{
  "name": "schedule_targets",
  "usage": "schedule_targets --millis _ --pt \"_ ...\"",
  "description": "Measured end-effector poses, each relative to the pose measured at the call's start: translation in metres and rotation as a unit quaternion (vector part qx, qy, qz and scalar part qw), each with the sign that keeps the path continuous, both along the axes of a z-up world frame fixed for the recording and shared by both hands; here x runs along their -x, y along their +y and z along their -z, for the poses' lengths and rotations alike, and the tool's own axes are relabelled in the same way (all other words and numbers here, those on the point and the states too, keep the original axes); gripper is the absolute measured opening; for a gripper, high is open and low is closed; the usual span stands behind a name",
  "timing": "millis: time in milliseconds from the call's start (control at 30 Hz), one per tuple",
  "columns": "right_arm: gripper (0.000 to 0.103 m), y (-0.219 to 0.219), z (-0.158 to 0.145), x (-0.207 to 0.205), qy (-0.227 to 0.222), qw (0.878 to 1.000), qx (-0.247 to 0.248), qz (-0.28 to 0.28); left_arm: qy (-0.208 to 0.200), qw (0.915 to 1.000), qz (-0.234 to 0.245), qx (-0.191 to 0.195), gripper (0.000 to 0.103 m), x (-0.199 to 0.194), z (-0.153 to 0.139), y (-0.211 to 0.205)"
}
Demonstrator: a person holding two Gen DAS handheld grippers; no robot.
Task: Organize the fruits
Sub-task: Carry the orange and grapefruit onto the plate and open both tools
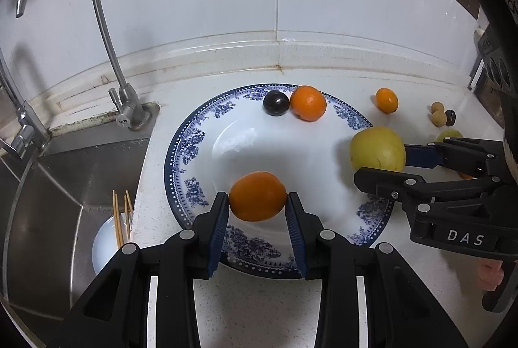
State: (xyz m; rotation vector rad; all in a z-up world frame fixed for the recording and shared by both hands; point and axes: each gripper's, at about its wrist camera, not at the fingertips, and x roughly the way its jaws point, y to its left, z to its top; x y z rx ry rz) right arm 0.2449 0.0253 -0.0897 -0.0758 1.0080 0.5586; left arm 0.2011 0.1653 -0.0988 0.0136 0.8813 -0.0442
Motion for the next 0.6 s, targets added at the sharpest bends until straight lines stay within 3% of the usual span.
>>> schedule_targets --millis 333,600 --pt "0.051 0.0 0.006 -0.005 0.018 1.0 -0.009 -0.001 0.001 1.0 -0.002 0.0 0.04 0.001 -0.002 0.002" --pt "0.056 -0.009 -0.022 0.01 -0.032 0.999 -0.018 0.006 -0.029 0.9993 -0.022 0.0 0.046 0.025 -0.029 0.002"
